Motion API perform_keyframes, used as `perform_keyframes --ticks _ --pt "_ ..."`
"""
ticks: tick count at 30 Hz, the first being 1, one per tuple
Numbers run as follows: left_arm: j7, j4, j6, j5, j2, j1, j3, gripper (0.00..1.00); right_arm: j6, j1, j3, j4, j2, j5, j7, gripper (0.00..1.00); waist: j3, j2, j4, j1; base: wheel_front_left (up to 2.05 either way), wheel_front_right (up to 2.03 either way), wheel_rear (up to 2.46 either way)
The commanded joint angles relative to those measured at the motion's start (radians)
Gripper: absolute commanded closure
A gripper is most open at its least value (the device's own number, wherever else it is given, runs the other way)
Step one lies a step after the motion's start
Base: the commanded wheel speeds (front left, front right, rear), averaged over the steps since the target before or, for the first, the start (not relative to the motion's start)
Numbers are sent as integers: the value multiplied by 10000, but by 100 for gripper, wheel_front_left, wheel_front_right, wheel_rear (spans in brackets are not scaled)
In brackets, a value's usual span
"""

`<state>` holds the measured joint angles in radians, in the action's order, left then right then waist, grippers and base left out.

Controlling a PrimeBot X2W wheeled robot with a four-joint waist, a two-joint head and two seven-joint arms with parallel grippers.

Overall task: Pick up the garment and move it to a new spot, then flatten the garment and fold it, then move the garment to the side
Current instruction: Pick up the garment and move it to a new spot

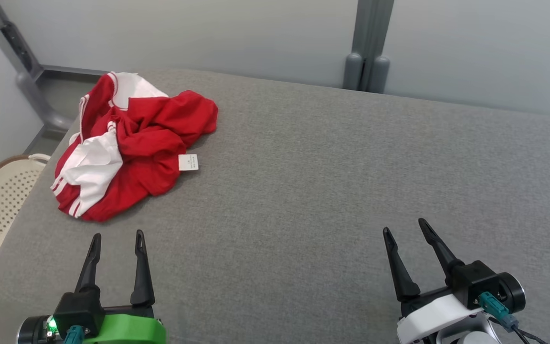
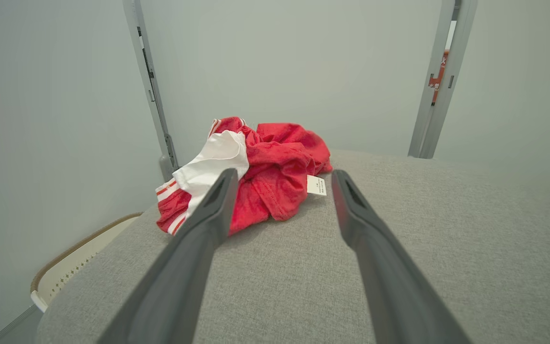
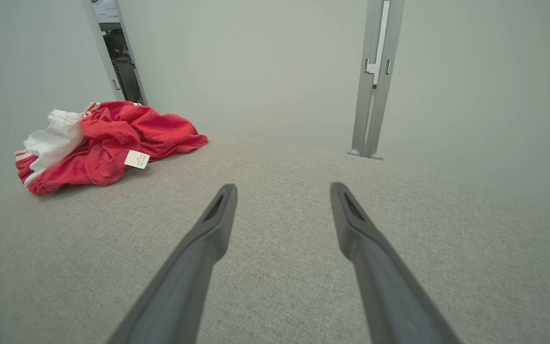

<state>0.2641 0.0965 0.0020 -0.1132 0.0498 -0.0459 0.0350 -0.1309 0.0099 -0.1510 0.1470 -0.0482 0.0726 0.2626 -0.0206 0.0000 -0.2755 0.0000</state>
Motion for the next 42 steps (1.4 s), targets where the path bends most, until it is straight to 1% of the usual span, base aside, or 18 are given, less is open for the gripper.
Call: perform_keyframes --ticks 1,10,17,23,27,32,34,35,38,42 --pt "6 -99 90 -68 16 41 -14 0 3 -61 -24 -56 -38 -72 33 0 -234 0 -472 0 0 0 0" --pt "6 -312 284 -248 16 229 8 0 3 -217 -11 -133 -39 -276 35 0 -584 0 -1102 0 0 0 0" --pt "6 -319 296 -225 16 205 -3 0 3 -174 13 -81 -40 -259 35 0 -555 0 -1510 0 0 0 0" --pt "6 -353 288 -276 16 208 -91 0 3 -255 -20 -94 -40 -265 33 0 -663 0 -1683 0 0 0 0" --pt "6 -266 33 -116 16 686 -197 0 3 -387 -15 -122 -40 -423 33 0 -946 0 -1727 0 0 0 0" --pt "6 88 -598 161 81 2068 -536 0 3 -694 65 -182 -41 -812 33 0 -1609 0 -1692 0 0 0 0" --pt "1 685 -842 -150 84 2726 -686 0 3 -823 73 -195 -107 -939 33 0 -1861 0 -1640 0 0 0 0" --pt "2 1068 -932 -257 174 3191 -784 0 3 -929 43 -222 -166 -994 33 0 -2036 0 -1586 0 0 0 0" --pt "2 2298 -1101 -700 335 4459 -913 0 3 -1187 -56 -274 -319 -1085 33 0 -2451 0 -1438 0 0 0 0" --pt "-760 3682 -1277 -1536 810 6236 -775 0 3 -1601 -211 -402 -600 -1191 33 0 -3119 0 -1186 0 0 0 0"
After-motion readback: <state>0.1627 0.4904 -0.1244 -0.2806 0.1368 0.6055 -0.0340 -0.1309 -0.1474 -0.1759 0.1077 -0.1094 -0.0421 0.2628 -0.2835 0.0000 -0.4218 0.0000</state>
